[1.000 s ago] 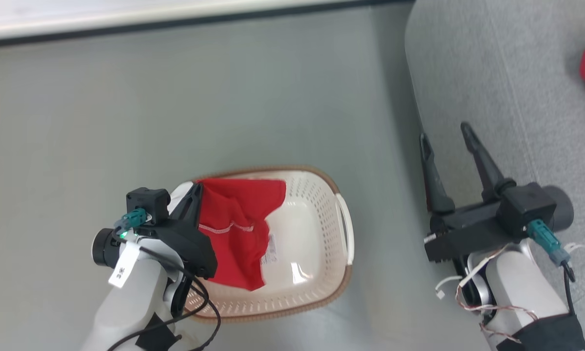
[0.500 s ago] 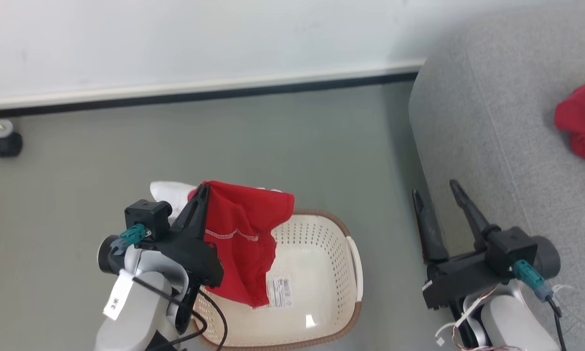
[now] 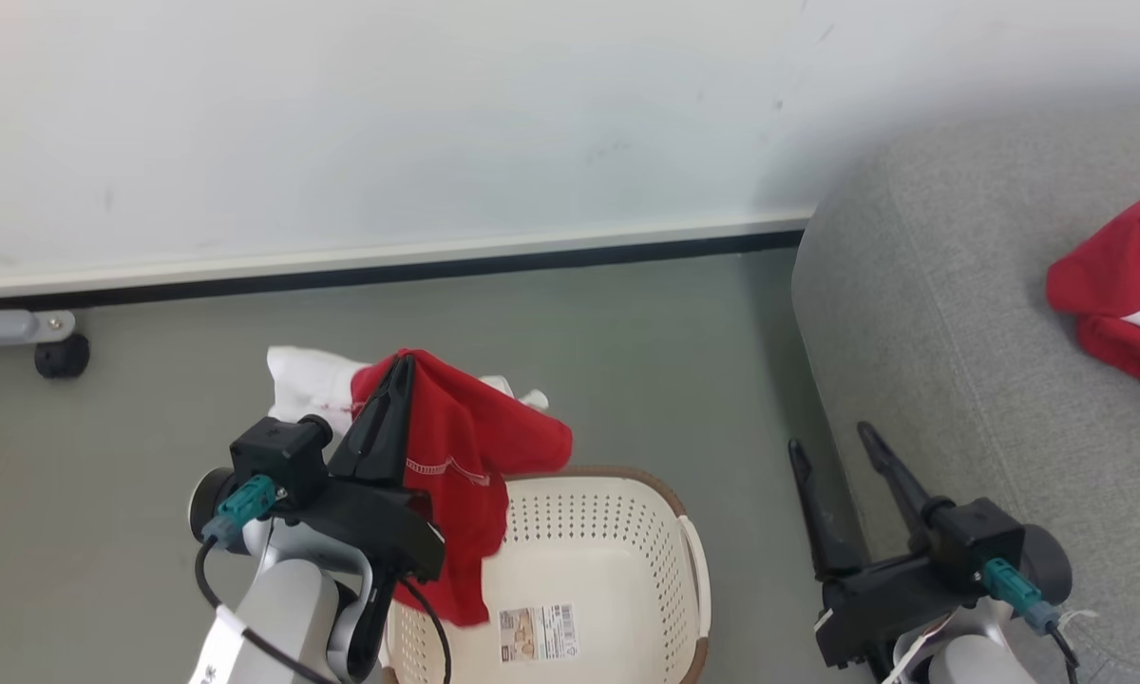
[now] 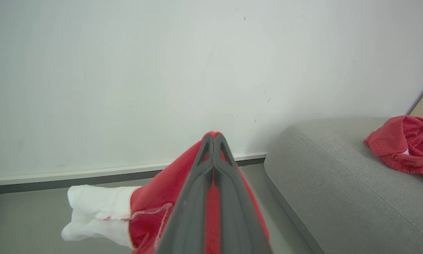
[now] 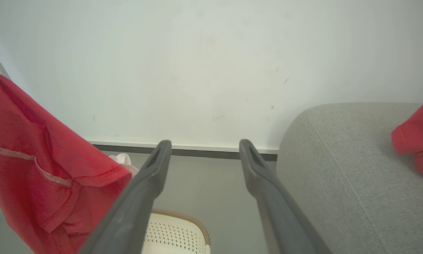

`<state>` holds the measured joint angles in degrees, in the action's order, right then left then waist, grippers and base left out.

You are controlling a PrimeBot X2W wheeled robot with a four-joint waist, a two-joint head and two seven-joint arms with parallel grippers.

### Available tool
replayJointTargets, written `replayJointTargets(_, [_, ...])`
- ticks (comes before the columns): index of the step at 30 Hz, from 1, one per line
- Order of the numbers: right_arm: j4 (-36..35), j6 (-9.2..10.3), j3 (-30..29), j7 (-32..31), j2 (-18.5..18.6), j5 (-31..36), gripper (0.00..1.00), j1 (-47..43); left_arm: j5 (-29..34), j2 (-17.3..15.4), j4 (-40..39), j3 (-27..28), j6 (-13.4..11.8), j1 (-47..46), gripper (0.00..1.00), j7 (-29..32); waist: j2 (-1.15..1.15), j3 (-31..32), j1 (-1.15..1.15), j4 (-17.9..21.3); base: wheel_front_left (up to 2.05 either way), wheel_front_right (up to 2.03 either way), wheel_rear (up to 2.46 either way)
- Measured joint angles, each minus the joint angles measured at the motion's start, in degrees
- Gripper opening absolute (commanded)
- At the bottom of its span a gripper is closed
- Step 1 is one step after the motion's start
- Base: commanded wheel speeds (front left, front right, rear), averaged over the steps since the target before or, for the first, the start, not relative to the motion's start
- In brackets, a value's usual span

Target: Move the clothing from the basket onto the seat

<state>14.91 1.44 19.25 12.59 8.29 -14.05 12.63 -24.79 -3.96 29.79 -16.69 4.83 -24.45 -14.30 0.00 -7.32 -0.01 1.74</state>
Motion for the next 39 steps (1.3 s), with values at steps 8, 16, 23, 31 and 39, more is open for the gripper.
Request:
replayJointTargets(8, [-0.7, -0.44, 1.3, -1.0, -0.6, -0.1, 1.00, -2.0, 1.1, -0.7, -8.3, -0.5, -0.9, 4.1, 0.00, 0.0, 0.00, 2.8, 0.00, 0.1, 0.00, 0.00, 0.00])
replayJointTargets(16, [-1.3, -0.78, 2.6, -2.0, -1.1, -0.2, 1.00, -3.4, 1.6, -1.4, -14.6, -1.0, -1.8, 7.5, 0.00, 0.0, 0.01, 4.5, 0.00, 0.2, 0.00, 0.00, 0.00])
replayJointTargets(23, [-1.5, -0.94, 3.2, -2.5, -1.5, -0.6, 1.00, -4.1, 1.7, -1.6, -19.3, -1.5, -2.4, 9.4, 0.00, 0.3, 0.01, 5.5, 0.00, 0.3, 0.00, 0.00, 0.00])
replayJointTargets(31, [-1.8, -0.97, 3.7, -3.2, -1.6, -0.7, 1.00, -5.1, 1.8, -1.8, -23.8, -1.9, -3.5, 10.9, 0.00, 1.7, 0.01, 6.3, 0.00, 0.3, 0.00, 0.00, 0.00])
replayJointTargets(39, [-2.8, -1.44, 4.1, -4.0, -1.7, -0.7, 1.00, -5.1, 1.8, -1.9, -26.9, -1.9, -4.3, 11.8, 0.00, 3.4, 0.01, 6.5, 0.01, 0.2, 0.00, 0.00, 0.00])
